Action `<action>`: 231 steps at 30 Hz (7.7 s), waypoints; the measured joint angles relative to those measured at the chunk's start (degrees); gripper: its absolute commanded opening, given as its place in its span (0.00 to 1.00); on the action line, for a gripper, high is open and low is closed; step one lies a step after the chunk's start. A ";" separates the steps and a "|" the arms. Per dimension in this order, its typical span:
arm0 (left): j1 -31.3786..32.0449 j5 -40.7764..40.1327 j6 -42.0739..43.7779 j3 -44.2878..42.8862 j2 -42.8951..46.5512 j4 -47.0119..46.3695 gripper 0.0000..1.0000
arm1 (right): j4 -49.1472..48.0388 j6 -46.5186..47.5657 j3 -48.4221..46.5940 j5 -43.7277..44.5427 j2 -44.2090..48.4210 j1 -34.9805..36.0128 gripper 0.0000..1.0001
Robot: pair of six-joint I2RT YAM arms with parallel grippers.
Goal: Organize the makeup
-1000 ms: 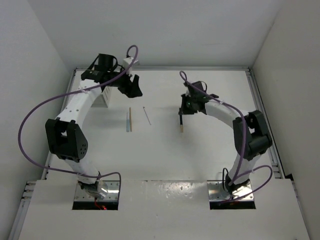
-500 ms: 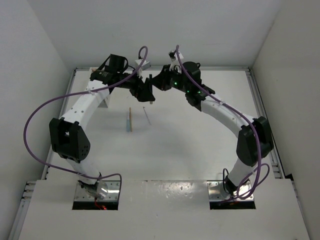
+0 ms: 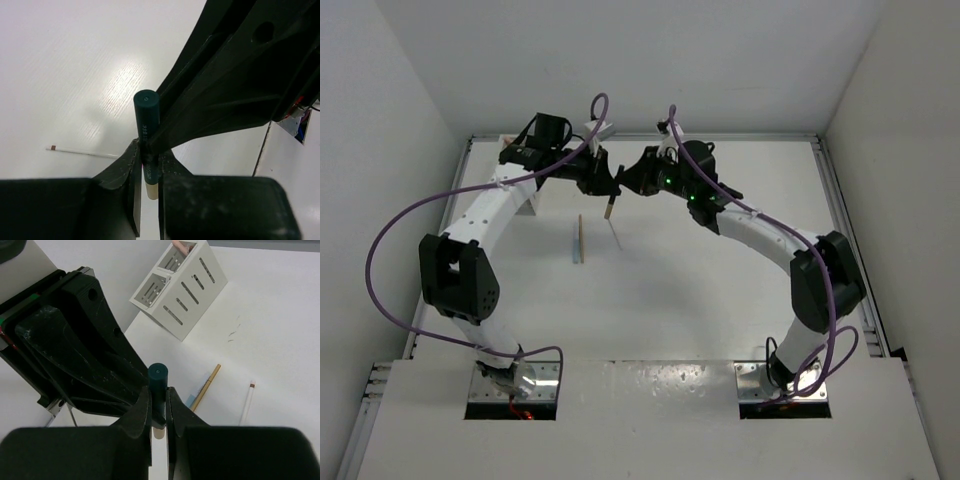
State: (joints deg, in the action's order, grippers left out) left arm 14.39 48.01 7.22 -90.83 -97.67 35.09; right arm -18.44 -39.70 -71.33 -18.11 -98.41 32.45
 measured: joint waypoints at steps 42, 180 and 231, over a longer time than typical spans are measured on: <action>-25.90 -21.88 -1.31 -16.28 -26.95 -35.19 0.31 | 16.87 12.00 4.17 10.78 -0.31 -8.94 1.00; -27.50 -27.67 10.45 -3.58 -6.47 -15.54 0.81 | 18.69 18.36 1.38 16.39 -1.16 4.07 1.00; -2.40 -46.18 -16.31 21.29 -9.40 -4.72 0.50 | 32.48 18.95 20.85 21.16 15.21 -2.25 0.80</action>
State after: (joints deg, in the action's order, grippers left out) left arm 11.99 1.83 -9.08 -69.54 -107.07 30.37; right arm 14.04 -20.75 -50.48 3.05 -83.20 30.20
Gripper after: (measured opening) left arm 0.506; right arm 0.798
